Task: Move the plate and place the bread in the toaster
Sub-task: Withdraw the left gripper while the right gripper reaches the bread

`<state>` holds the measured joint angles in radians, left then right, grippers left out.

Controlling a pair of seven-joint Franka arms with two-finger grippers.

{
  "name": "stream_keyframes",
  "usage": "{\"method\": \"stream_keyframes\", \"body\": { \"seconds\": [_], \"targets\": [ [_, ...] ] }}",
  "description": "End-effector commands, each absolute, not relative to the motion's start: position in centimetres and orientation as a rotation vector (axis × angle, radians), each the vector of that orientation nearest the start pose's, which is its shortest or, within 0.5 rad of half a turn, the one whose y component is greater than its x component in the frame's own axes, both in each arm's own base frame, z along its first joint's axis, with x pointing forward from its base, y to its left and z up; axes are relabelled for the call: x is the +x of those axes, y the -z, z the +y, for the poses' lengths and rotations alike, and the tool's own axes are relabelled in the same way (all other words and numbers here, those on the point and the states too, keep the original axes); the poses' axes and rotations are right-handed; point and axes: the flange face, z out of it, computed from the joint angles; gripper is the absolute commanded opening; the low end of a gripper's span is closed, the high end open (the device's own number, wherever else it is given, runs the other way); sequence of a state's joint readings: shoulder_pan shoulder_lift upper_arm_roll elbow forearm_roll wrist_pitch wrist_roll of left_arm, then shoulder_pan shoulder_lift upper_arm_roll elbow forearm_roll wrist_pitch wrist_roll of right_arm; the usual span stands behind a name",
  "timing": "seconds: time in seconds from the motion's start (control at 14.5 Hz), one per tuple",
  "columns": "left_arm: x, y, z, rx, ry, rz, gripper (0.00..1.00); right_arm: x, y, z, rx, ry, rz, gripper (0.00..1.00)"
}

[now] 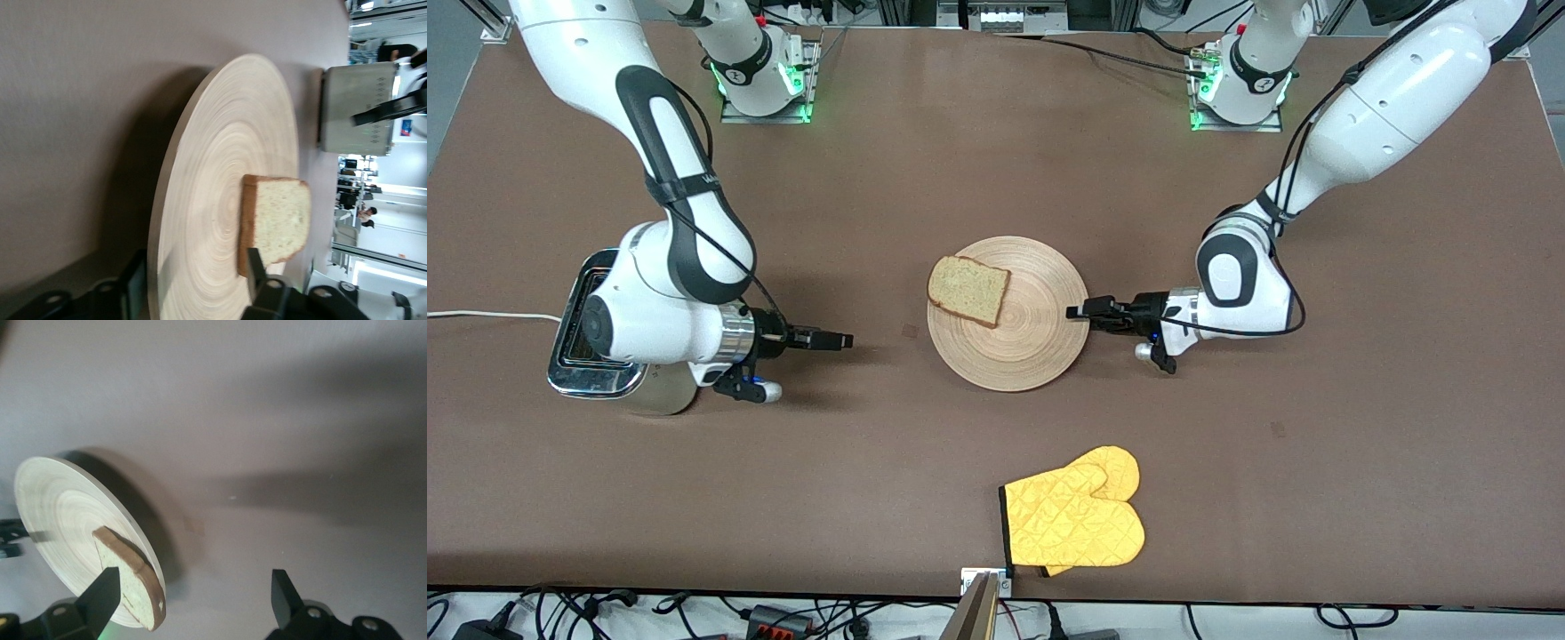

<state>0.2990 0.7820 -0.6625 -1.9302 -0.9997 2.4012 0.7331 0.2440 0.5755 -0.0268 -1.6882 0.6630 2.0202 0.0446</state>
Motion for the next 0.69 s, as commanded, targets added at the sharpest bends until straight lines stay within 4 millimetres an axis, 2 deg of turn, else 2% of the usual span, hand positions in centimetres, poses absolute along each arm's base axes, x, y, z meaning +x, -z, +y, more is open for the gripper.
{"method": "stream_keyframes", "body": {
  "seconds": [0.0, 0.07, 0.28, 0.41, 0.55, 0.62],
  "targets": [
    [57.6, -19.3, -18.1, 2.037, 0.061, -0.155, 1.00, 61.7, -25.2, 19.6, -2.517, -0.517, 0.297, 1.00],
    [57.9, -19.7, -16.8, 2.032, 0.077, -0.202, 1.00, 61.3, -25.1, 20.3, -2.479, -0.552, 0.314, 1.00],
    [59.9, -21.6, -11.2, 2.084, 0.123, -0.408, 1.00, 59.4, -23.6, 22.0, -2.428, -0.635, 0.347, 1.00],
    [59.9, -22.9, -9.0, 2.067, 0.208, -0.459, 1.00, 58.5, -23.1, 23.3, -2.405, -0.665, 0.349, 1.00],
    [60.4, -24.2, -6.2, 2.134, 0.266, -0.557, 1.00, 57.9, -22.1, 24.5, -2.370, -0.690, 0.367, 1.00],
    [60.9, -25.6, -5.1, 2.185, 0.312, -0.614, 1.00, 57.9, -21.7, 24.8, -2.346, -0.696, 0.388, 1.00]
  ]
}}
